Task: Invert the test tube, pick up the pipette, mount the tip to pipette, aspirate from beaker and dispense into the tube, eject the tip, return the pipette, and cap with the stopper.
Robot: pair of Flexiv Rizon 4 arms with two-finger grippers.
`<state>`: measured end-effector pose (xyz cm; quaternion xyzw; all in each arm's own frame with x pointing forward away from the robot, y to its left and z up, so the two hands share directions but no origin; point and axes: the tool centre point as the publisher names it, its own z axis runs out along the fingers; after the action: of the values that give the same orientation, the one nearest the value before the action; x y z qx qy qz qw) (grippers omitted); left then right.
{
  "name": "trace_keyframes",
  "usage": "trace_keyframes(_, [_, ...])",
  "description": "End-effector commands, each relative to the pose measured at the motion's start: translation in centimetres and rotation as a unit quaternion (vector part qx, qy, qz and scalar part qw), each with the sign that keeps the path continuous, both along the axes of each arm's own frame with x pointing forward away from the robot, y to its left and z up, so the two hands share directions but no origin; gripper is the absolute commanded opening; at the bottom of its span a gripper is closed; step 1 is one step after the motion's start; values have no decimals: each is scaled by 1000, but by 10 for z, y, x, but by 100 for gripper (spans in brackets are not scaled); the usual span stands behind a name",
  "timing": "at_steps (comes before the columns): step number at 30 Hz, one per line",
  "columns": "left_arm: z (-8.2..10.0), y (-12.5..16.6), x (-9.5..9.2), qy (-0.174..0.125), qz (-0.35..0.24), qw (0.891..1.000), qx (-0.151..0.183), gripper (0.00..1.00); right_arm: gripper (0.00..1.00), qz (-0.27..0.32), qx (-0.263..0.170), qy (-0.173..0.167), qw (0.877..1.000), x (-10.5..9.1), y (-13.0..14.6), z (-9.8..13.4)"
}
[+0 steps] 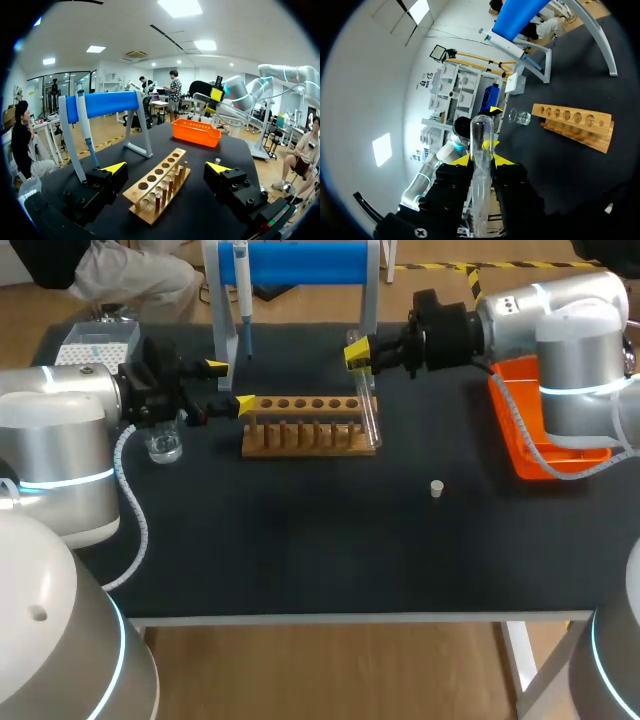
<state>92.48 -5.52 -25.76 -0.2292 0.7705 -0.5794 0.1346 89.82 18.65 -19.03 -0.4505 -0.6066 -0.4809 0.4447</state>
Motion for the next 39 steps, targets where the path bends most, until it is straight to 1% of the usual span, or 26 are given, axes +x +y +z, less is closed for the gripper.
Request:
trace_keyframes(1, [-1,-1,0,-1,2,1000,-1,100,0,6,2,11,1000,3,1,-4])
trace_keyframes(2, [-1,-1,0,-1,2,1000,-1,100,0,6,9,18,1000,3,1,-3])
trace_keyframes(4, [-1,-1,0,-1,2,1000,-1,100,0,1,11,17,1000,4,2,-3])
trace_keyframes(6, [-1,-1,0,-1,2,1000,-1,100,0,-1,22,30,999,4,2,-2])
trace_keyframes(8, [-1,-1,0,-1,2,1000,-1,100,0,-6,22,28,999,4,2,-1])
trace_keyframes(10, [-1,-1,0,-1,2,1000,-1,100,0,-10,27,38,999,5,2,0])
trace_keyframes(14, [-1,-1,0,-1,2,1000,-1,100,0,-18,29,42,999,7,1,0])
trace_keyframes(16, [-1,-1,0,-1,2,1000,-1,100,0,-17,39,52,998,8,0,1])
trace_keyframes(22, [-1,-1,0,-1,2,1000,-1,100,0,-9,49,51,997,6,0,4])
trace_keyframes(23, [-1,-1,0,-1,2,1000,-1,100,0,-5,55,58,997,6,0,5])
trace_keyframes(26, [-1,-1,0,-1,2,1000,-1,100,0,-5,56,58,997,6,-1,5])
trace_keyframes(27, [-1,-1,0,-1,2,1000,-1,100,0,-1,61,66,996,6,-1,5])
trace_keyframes(30, [-1,-1,0,-1,2,1000,-1,100,0,4,60,69,996,6,-2,5])
trace_keyframes(31, [-1,-1,0,-1,2,1000,-1,100,0,5,63,76,995,7,-3,5])
trace_keyframes(39, [-1,-1,0,-1,2,1000,-1,100,0,-3,62,81,995,9,-6,3])
